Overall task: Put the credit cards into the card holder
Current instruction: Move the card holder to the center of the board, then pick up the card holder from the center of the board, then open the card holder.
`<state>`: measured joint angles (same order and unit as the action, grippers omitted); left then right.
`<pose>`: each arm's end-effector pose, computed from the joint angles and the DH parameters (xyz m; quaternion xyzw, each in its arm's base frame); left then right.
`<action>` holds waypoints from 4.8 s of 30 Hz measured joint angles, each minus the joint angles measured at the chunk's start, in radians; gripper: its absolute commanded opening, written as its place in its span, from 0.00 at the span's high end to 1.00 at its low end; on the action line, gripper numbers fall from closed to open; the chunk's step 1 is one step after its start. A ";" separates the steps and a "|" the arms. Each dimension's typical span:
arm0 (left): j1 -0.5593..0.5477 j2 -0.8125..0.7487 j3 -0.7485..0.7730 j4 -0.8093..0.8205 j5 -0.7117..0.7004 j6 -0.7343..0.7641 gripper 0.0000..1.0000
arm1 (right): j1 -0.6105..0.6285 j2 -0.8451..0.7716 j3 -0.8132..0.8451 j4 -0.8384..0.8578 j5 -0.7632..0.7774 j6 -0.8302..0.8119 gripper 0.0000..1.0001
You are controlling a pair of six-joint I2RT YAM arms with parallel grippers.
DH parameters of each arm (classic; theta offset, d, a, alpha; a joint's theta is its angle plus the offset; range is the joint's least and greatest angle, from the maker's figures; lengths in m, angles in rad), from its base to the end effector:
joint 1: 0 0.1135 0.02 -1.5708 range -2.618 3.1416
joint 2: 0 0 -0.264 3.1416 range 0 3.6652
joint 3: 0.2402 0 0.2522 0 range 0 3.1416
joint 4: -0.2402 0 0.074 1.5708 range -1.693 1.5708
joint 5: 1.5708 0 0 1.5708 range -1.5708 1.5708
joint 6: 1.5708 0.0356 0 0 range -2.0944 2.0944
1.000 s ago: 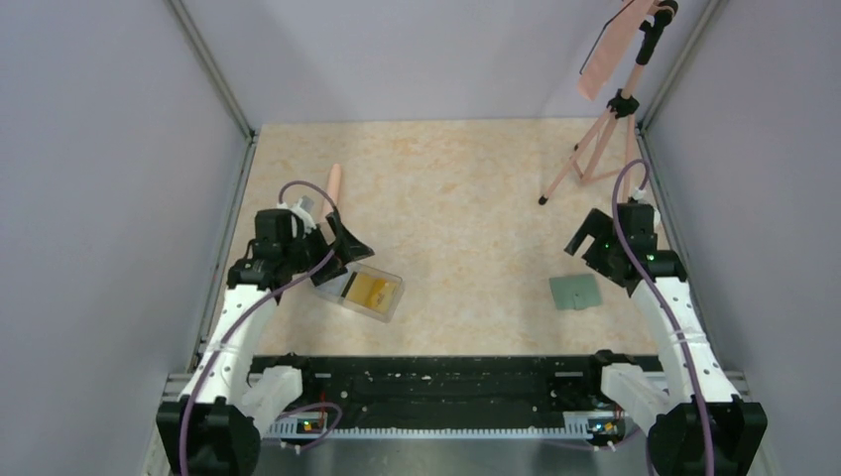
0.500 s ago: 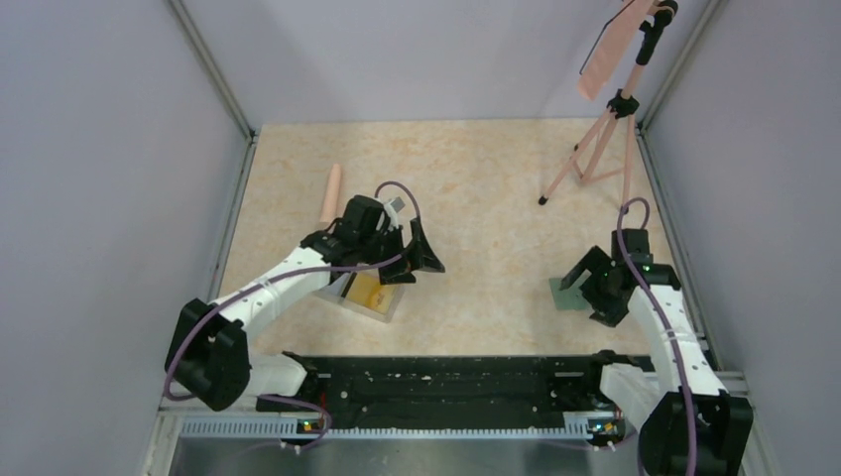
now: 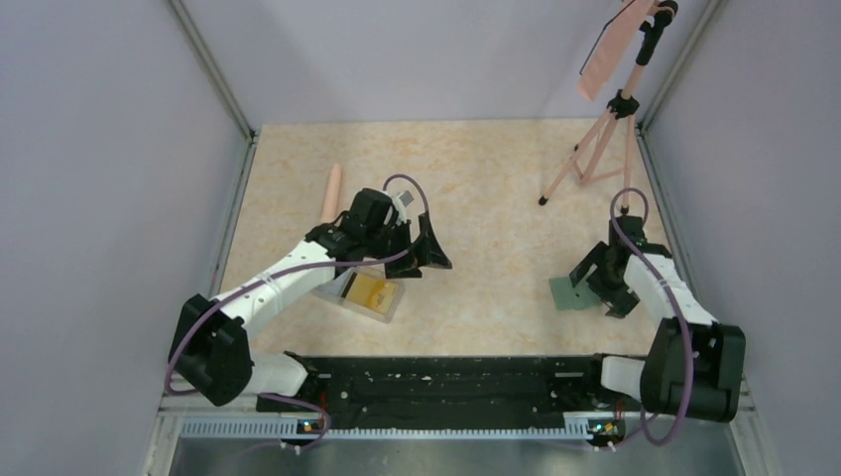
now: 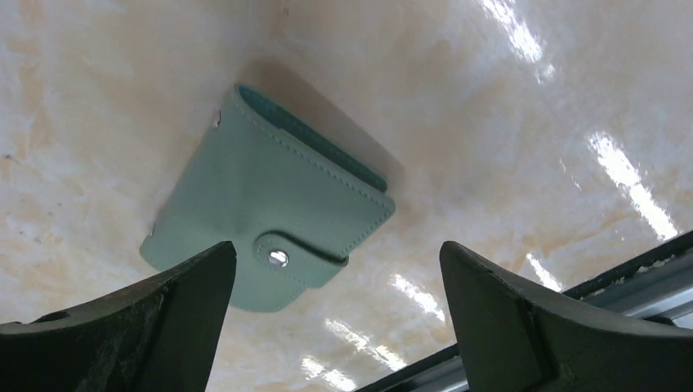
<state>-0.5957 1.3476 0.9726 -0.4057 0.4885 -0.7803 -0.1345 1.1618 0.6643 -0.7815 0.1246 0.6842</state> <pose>0.2277 -0.1745 0.2629 0.0101 0.9003 -0.4096 0.1467 0.1880 -0.0299 0.1868 0.4013 0.9023 -0.0199 0.1564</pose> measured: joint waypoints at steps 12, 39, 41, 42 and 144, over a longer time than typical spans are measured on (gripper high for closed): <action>0.000 -0.058 -0.055 0.003 -0.007 -0.019 0.01 | 0.005 0.218 0.061 0.145 -0.195 -0.146 0.11; 0.000 0.020 -0.118 0.040 -0.013 -0.090 0.02 | 0.258 0.247 0.300 0.039 -0.100 -0.292 0.08; 0.000 0.020 -0.118 0.041 -0.012 -0.090 0.02 | 0.253 0.322 0.315 0.058 -0.123 -0.326 0.11; 0.000 0.020 -0.118 0.041 -0.011 -0.090 0.02 | 0.254 0.357 0.320 0.065 -0.138 -0.339 0.12; -0.162 -0.134 -0.266 0.550 -0.020 -0.282 0.20 | 0.426 -0.168 0.127 0.577 -1.053 0.193 1.00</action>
<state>-0.7578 1.2140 0.7067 0.1448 0.4683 -1.0622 0.2916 0.9939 0.7914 -0.2043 -0.9287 0.8772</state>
